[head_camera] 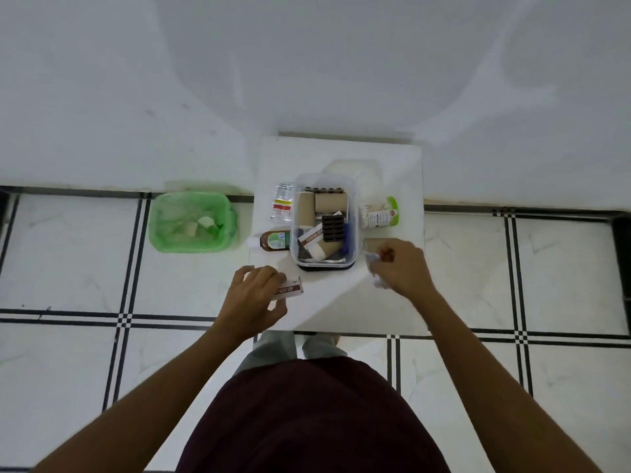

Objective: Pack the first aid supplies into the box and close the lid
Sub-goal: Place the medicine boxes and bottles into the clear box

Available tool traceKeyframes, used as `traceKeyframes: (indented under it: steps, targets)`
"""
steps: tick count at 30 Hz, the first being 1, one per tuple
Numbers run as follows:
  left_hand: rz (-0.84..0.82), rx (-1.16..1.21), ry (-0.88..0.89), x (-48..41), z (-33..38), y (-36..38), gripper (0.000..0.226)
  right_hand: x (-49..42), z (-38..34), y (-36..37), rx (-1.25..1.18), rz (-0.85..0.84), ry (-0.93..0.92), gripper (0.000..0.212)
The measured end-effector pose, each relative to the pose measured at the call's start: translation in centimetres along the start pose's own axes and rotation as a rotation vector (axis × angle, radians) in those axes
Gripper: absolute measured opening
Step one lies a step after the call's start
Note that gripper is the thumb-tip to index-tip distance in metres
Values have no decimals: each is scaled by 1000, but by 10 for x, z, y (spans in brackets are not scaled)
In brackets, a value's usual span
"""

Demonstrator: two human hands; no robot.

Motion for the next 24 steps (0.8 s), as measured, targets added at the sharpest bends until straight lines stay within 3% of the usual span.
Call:
traceKeyframes:
  steps: [5,7,10,13,19,24]
  targets:
    - [222,52,120,-11,31,-35,33,-7,-43,-38,-134,80,-71,16]
    - [236,49,191,-27,45,-43,33,-17,-60,-38,-143,87,-146,13]
    - [159,23,256,-57,59,-38,35,-33,-85,-28,-6,79,-338,9]
    - [59,-62,294,-81,60,-19,37,-45,-106,-10,124,-64,-460,14]
    - [-150,-114,183,-95,48,11,40,-76,-115,25,436,-284,-508,21]
    - [-203,-148,85,-98,41,13,25,-83,-119,49,529,-469,-470,27]
Point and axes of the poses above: each hand's wrist, its own x-axis away from the middle knuckle, its own y-axis out of the palm, z = x × y, the point moved 4 cm from there along -x, towards the middle knuckle, and after that the axes turned 11 degrees about x, right-handed, at the moved point
